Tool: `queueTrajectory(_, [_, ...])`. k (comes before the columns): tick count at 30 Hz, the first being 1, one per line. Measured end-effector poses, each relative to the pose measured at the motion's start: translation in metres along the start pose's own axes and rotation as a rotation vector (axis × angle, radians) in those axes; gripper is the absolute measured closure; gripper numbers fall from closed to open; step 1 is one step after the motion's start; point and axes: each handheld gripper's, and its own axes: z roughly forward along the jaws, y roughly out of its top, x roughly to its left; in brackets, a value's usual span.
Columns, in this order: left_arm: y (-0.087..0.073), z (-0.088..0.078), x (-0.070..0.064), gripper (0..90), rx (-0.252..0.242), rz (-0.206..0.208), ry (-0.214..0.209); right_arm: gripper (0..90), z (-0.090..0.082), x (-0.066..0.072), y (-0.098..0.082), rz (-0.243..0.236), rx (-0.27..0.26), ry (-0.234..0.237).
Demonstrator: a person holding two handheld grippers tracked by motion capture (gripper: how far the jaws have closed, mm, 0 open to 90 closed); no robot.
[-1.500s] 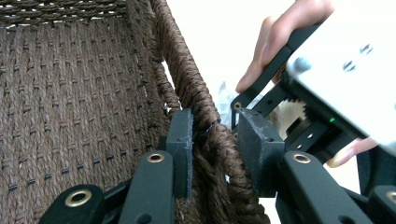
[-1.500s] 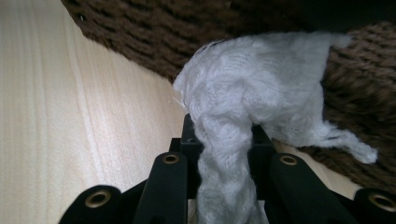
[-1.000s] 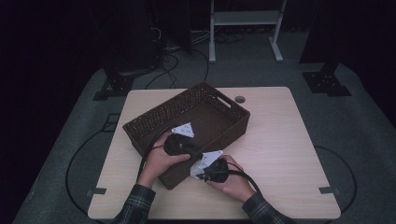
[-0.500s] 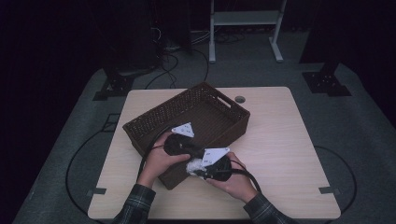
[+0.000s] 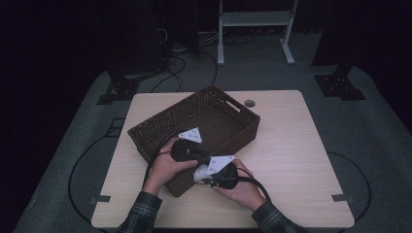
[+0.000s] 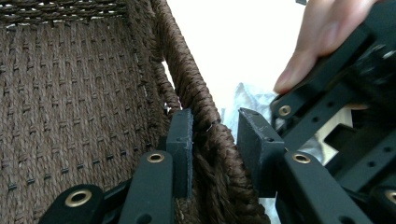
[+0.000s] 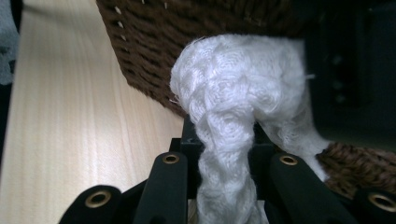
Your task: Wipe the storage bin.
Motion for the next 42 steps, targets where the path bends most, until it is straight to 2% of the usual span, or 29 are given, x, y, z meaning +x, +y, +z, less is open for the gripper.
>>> queueTrajectory(8, [0.000,0.000,0.000,66.3,0.003,0.003,0.000,74.5,0.017,-0.001,-0.011,0.008,0.043,0.022])
queueTrajectory(9, [0.000,0.000,0.000,66.3,0.003,0.003,0.000,74.5,0.019,0.000,-0.012,0.025,0.049,0.026])
queueTrajectory(10, [0.000,0.000,0.000,66.3,0.003,0.003,0.000,74.5,0.022,-0.002,-0.014,-0.010,0.065,0.020])
queueTrajectory(12, [0.000,0.000,0.000,66.3,0.005,0.003,-0.001,74.5,0.027,0.000,-0.017,-0.005,0.081,0.029])
queueTrajectory(14, [0.000,0.000,0.000,66.3,0.002,0.000,-0.002,74.4,0.029,0.001,-0.017,-0.021,0.089,0.030])
queueTrajectory(17, [0.000,0.000,0.000,66.3,0.002,0.000,-0.001,74.4,0.029,0.002,-0.016,-0.025,0.091,0.027])
queueTrajectory(23, [0.000,0.000,0.000,66.3,-0.002,-0.001,-0.001,74.4,0.024,0.005,-0.012,-0.023,0.063,0.038])
queueTrajectory(29, [0.000,-0.001,0.000,66.3,0.003,0.002,-0.001,74.4,0.011,0.008,0.000,-0.023,-0.009,0.048])
queueTrajectory(36, [0.000,-0.001,0.001,66.3,0.003,0.005,-0.002,74.4,-0.001,0.011,0.012,-0.027,-0.063,0.065])
queueTrajectory(42, [0.000,0.000,0.001,66.3,0.000,0.004,-0.001,74.5,-0.008,0.020,0.024,-0.061,-0.090,0.072])
